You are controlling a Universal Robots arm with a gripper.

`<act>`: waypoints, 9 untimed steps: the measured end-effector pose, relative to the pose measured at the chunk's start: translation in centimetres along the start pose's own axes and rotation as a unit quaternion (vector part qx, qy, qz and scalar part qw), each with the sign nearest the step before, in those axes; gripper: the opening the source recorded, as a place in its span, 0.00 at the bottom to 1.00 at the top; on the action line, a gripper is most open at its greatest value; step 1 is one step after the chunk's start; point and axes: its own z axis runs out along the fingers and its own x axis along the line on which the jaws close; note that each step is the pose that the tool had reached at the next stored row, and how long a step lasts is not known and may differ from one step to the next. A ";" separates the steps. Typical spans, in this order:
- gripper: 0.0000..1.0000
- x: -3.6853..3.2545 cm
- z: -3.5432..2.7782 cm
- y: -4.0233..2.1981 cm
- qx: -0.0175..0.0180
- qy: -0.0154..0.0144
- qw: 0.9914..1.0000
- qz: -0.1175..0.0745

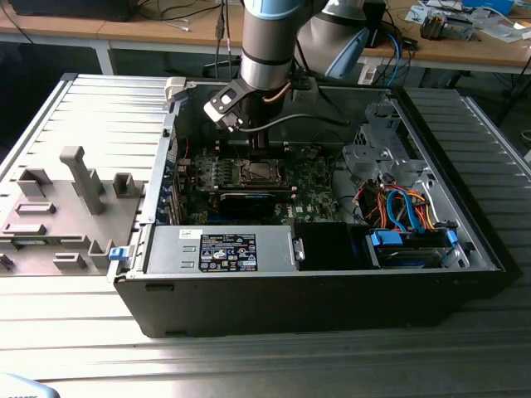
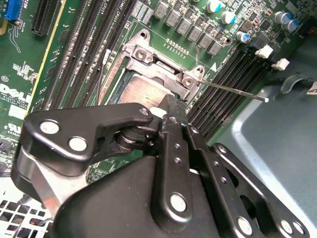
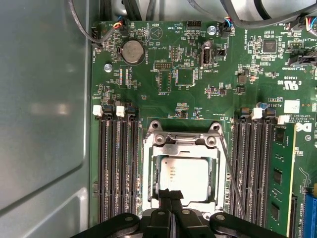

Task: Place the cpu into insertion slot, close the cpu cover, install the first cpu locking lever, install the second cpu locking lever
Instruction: 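Close the cpu cover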

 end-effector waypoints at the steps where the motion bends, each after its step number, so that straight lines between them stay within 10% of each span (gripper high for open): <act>1: 0.11 0.00 -0.06 0.00 0.000 0.000 1.000 0.000; 9: 0.11 0.02 -0.33 -0.01 0.000 0.000 1.000 0.000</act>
